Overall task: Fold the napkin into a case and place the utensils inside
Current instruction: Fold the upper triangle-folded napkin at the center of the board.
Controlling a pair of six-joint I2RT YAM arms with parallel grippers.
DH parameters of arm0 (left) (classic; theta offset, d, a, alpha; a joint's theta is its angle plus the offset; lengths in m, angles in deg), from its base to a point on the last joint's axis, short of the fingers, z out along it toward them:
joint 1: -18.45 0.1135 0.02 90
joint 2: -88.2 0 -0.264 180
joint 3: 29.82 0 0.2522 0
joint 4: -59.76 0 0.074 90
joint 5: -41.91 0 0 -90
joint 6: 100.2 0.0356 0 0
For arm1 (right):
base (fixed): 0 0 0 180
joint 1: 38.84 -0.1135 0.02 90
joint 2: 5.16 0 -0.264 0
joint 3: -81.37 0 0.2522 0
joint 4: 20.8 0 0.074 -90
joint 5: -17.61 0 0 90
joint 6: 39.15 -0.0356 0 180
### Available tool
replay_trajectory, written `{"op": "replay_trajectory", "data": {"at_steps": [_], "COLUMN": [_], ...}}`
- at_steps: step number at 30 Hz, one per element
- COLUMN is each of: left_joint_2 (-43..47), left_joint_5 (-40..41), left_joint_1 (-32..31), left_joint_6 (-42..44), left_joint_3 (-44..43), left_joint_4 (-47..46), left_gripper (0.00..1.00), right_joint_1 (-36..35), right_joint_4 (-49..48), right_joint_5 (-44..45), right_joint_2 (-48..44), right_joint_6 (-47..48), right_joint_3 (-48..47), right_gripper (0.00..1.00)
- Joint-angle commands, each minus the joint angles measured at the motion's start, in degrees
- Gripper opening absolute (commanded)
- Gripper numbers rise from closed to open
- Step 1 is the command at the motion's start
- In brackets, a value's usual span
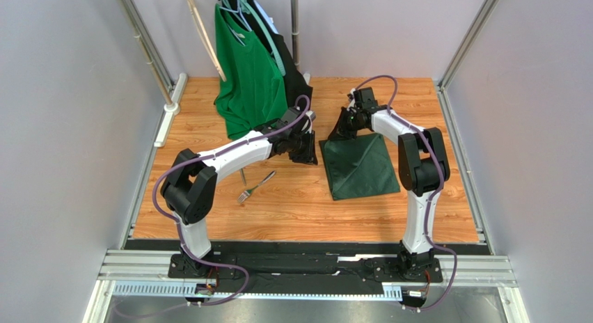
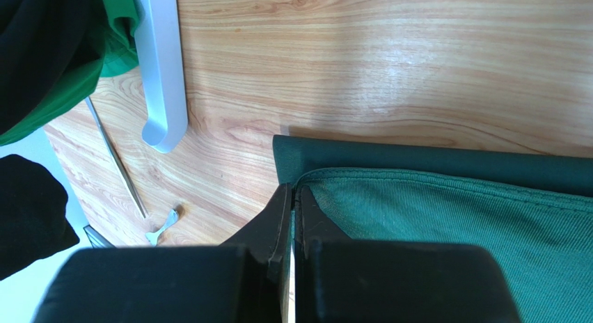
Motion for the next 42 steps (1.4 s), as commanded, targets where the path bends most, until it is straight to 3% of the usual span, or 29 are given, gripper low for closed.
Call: {"op": "replay_trajectory", "data": {"at_steps": [1, 11, 15, 16, 22, 42], "left_joint_2": [-0.4, -1.2, -3.0, -3.5, -7.6, -10.2], "left_joint_5": [-1.3, -2.9, -7.8, -8.3, -4.7, -9.8], "left_joint_1": [-0.1, -0.1, -0.7, -1.0, -5.5, -8.1], "left_joint_6": [0.5, 0.0, -1.7, -2.1, -3.5, -9.7], "left_joint_3": [-0.3, -0.6, -0.3, -0.4, -2.7, 4.8], "left_joint_4": [-2.1, -3.2, -7.4, -8.0, -4.2, -12.8], "left_gripper": [0.26, 0.26, 0.25, 0.17, 0.0, 0.0], "right_joint_1": [-0.6, -0.7, -0.9, -0.9, -0.8, -0.7], "right_joint_4": [-1.3, -0.4, -0.3, -0.3, -0.3, -1.2], "right_joint_5": [-1.3, -1.9, -1.8, -1.7, -2.0, -2.1], "right_joint_2": [1.1, 1.8, 1.8, 1.7, 1.6, 0.9], "right_joint_6": [-0.2, 0.5, 0.8, 0.9, 0.8, -0.3], "right_joint_3": [-2.2, -2.7, -2.6, -2.5, -2.6, -1.3], "right_gripper": [0.0, 0.0, 0.01, 0.01, 0.01, 0.0]}}
